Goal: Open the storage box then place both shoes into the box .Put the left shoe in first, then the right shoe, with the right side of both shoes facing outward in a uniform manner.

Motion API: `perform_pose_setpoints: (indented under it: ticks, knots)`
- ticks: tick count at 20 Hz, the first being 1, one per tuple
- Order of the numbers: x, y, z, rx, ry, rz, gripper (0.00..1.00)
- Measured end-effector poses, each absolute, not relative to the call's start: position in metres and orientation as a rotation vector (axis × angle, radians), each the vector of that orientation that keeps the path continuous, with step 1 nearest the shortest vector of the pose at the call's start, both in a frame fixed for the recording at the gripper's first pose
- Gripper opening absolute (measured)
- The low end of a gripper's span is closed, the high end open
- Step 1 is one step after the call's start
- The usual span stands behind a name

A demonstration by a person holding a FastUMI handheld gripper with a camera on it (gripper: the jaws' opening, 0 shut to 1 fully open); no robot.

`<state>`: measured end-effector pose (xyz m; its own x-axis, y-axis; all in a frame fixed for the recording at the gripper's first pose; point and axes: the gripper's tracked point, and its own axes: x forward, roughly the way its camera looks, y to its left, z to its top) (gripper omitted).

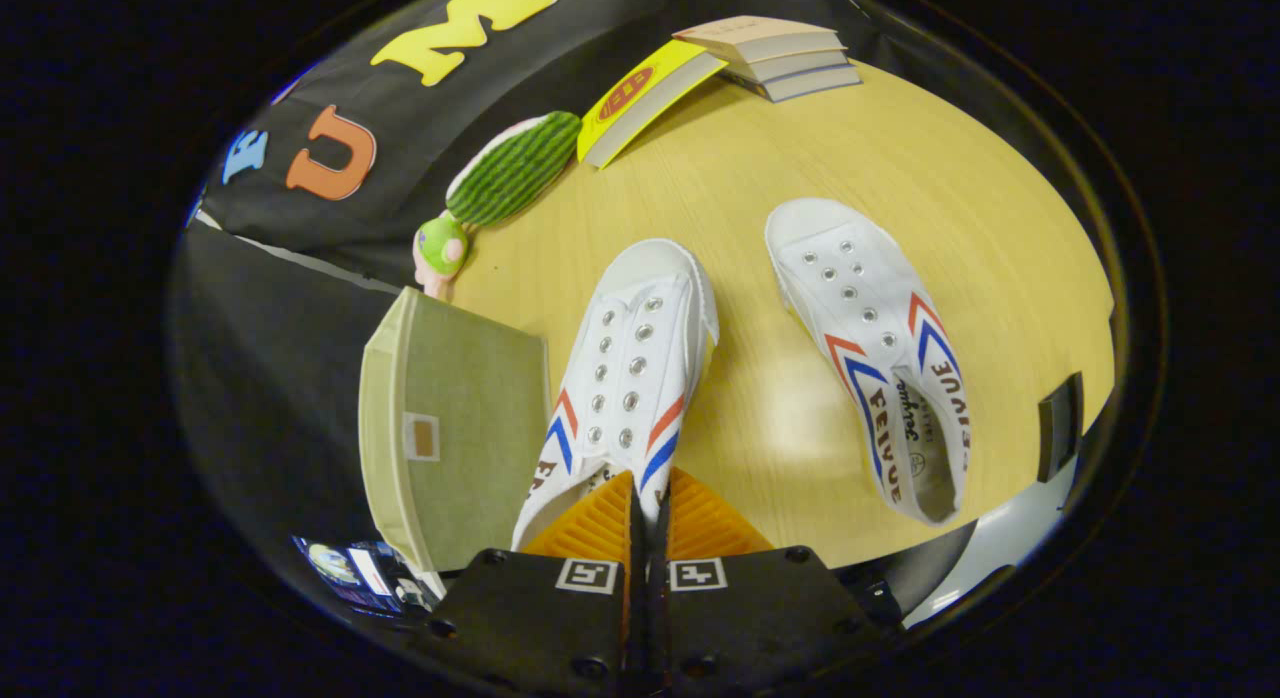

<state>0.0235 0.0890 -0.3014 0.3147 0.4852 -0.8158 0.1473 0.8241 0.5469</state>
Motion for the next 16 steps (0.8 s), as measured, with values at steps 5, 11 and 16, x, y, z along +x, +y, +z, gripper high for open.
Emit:
perform_pose_setpoints:
  ticks: [5,11,16]
  knots:
    - [0.010,0.114,-0.207,0.565,1.132,0.300,0.05]
    - [-0.001,0.182,-0.120,0.514,1.031,0.416,0.05]
    - [0.001,0.260,-0.113,0.522,1.049,0.458,0.05]
